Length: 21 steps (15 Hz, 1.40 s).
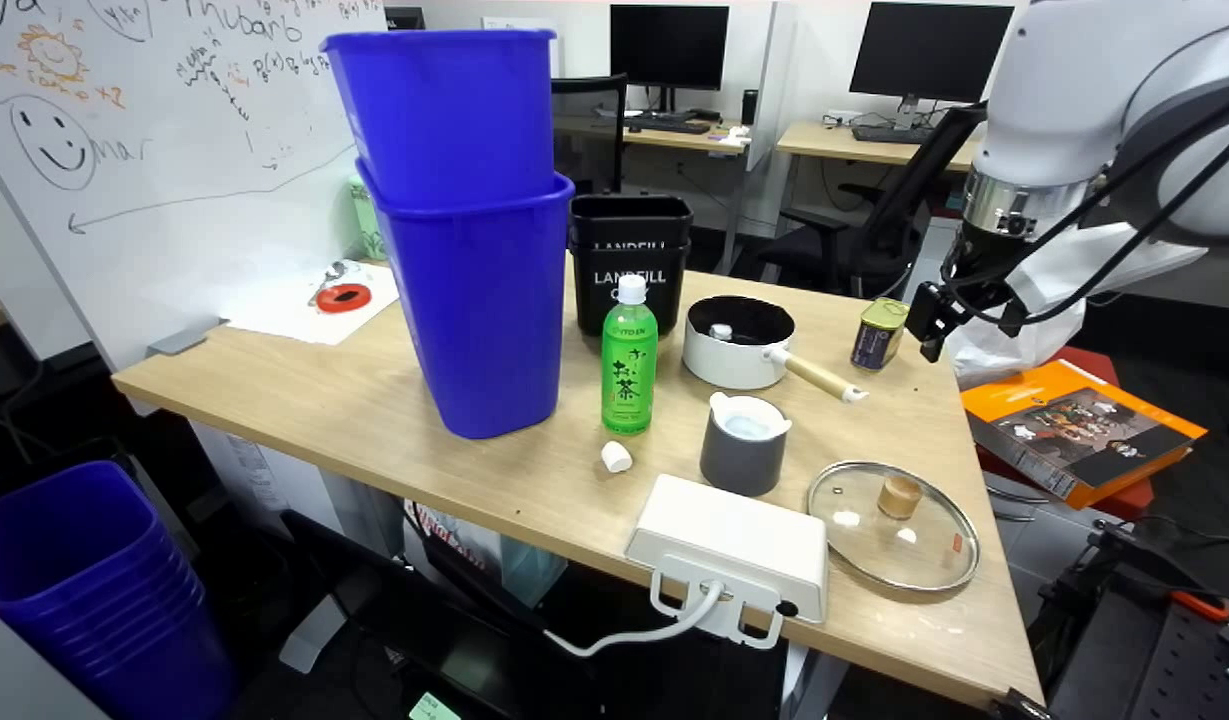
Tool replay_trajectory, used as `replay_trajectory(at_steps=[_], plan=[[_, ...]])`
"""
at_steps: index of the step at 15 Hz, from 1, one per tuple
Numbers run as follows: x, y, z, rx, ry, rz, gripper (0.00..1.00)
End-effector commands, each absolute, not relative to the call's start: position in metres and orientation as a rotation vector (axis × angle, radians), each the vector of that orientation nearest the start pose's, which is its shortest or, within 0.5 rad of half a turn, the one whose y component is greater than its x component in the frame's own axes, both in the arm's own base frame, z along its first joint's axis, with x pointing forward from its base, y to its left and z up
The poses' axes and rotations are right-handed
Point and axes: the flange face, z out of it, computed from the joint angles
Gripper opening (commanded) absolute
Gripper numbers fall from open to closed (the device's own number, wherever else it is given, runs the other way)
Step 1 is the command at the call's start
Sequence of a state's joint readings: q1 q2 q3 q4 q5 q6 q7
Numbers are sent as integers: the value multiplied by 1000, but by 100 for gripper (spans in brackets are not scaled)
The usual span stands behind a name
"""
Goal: Move the can and put it next to the colourless lid
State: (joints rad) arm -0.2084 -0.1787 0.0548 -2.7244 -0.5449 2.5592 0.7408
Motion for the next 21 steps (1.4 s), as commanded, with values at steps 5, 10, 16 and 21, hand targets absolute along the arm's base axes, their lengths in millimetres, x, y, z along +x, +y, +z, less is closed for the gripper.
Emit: replay_trajectory(at_steps=[5, 10, 16, 21], plan=[[423, -103, 236, -3376, 1109, -290, 100], [421, -102, 236, -3369, 1104, -267, 100], [422, -103, 236, -3368, 1105, -269, 100], [439, -121, 231, -3118, 1419, -188, 100]])
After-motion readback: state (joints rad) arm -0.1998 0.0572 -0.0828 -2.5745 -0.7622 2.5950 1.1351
